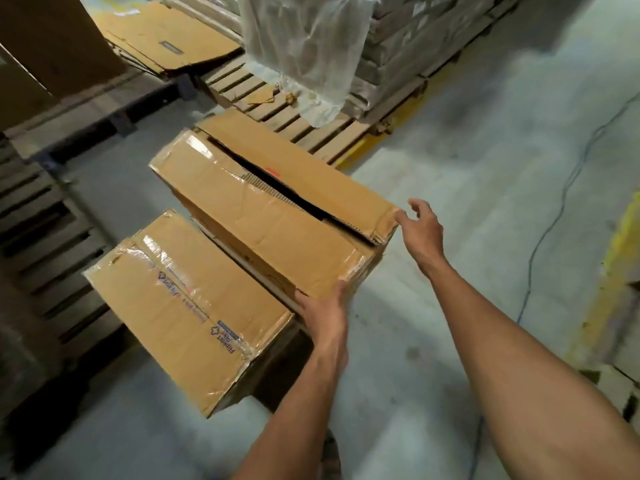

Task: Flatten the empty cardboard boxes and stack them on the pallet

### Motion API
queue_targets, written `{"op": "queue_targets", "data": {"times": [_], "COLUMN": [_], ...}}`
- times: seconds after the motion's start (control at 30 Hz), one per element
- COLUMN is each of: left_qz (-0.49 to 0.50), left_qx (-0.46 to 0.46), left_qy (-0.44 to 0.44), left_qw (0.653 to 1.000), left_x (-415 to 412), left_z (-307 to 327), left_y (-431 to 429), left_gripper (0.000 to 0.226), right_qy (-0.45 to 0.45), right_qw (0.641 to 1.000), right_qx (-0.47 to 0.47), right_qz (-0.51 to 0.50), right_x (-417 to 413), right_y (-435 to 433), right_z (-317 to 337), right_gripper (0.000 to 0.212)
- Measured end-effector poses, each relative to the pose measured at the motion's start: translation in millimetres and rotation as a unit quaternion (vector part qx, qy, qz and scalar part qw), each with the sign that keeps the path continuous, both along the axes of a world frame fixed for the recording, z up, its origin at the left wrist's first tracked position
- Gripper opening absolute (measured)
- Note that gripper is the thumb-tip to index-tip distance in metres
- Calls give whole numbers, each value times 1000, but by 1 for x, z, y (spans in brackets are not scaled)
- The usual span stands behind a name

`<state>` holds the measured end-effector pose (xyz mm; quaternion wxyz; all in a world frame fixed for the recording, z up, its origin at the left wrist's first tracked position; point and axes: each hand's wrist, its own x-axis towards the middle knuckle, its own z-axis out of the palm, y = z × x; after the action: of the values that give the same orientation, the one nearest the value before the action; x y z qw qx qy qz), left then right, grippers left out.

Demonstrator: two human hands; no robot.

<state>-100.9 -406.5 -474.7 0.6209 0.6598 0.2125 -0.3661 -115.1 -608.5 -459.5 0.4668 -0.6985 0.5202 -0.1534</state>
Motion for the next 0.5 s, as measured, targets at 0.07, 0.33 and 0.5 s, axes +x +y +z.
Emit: {"op": "queue_targets", "data": {"times": [0.07, 0.33, 0.5], "left_qz": [35, 143, 153], "left_qx": [-3, -40, -36], "left_qy": [2, 7, -72], "left_qw": [999, 989, 985], "left_x": [-3, 3, 49], "left_z": [-17, -18, 27], "left_y": [-10, -16, 31], "left_gripper": [117, 112, 81], "right_qy": [13, -35, -81], "right_qw": [999, 995, 986], "right_qx": [32, 81, 111], "right_qz": [25, 55, 97], "right_x": [6, 17, 30], "right_y": [-14, -12, 23], "right_z": [-17, -32, 4], "right_gripper": [53, 34, 53]}}
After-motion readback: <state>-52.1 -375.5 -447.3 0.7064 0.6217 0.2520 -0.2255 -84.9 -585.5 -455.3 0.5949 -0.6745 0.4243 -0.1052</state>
